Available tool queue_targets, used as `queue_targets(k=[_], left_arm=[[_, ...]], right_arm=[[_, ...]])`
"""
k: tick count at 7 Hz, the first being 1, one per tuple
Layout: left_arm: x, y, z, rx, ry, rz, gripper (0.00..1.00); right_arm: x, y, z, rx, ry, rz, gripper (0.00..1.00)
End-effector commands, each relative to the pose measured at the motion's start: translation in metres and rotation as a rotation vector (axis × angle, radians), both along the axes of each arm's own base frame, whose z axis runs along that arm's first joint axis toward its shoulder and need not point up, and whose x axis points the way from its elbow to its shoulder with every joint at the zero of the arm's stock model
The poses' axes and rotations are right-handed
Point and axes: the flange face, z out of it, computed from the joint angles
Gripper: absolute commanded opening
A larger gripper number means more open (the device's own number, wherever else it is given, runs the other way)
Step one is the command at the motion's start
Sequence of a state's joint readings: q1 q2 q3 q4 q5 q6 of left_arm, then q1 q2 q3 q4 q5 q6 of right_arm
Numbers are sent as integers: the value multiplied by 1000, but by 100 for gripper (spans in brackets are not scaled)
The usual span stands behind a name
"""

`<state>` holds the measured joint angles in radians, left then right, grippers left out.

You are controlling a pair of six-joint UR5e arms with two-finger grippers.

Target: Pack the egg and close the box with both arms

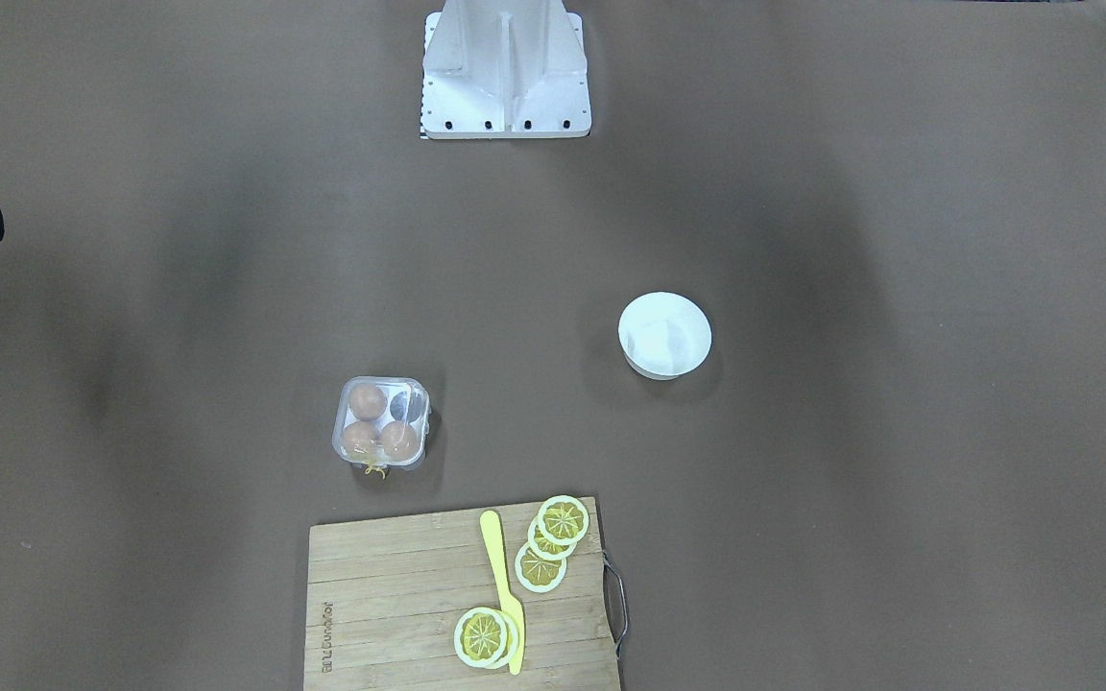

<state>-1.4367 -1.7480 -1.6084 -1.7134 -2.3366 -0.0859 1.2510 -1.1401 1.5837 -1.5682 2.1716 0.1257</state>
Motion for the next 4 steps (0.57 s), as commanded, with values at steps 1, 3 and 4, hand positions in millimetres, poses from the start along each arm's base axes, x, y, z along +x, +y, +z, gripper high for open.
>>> queue_targets(k=[1,3,4], left_arm=[[-18,0,24,-29,-2,-6,99],[-18,2,37,-48,-4,0,99],[-19,3,38,-50,-4,-1,99]], right_arm=[[48,9,52,-104,30,63,100],[64,7,96,-232,-53,65,100],[78,5,119,-292,-97,79,100]])
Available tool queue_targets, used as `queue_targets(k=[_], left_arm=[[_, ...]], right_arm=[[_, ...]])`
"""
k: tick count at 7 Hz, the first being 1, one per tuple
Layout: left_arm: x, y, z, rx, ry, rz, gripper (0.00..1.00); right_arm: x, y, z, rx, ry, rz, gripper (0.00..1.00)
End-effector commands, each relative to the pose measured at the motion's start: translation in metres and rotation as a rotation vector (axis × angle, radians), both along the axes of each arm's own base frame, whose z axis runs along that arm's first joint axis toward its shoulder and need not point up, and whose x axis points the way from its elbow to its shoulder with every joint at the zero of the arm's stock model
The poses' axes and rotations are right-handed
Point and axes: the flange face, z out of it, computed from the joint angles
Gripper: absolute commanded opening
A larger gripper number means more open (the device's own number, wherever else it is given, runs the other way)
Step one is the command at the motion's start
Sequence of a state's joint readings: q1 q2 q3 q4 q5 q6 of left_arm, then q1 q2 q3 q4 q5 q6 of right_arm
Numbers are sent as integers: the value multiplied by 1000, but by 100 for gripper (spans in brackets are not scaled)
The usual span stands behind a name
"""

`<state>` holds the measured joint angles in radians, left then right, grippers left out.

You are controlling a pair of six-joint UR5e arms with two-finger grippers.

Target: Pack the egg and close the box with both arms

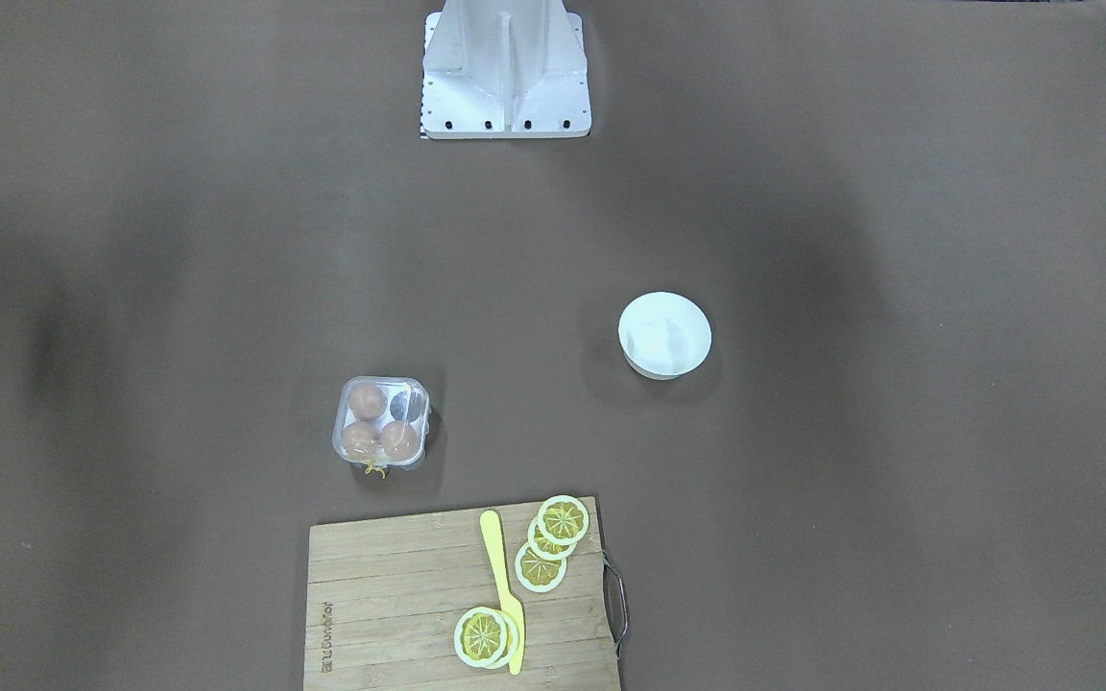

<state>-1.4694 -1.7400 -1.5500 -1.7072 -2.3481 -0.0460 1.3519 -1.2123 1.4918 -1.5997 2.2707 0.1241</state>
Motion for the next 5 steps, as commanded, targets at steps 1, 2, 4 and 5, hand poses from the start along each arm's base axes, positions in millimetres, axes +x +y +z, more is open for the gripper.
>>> queue_targets(k=[1,2,4,5], left_arm=[[0,2,3,-3,-1,2,99],[3,3,-1,-8,43,15,99],[4,4,-3,-13,73,21,99],[4,4,-3,-12,73,21,99]], right_arm=[[28,-2,43,-106,-62,36,100],[33,0,49,-116,-59,43,100],[34,4,55,-125,-57,45,100],[35,6,59,-128,-56,45,100]])
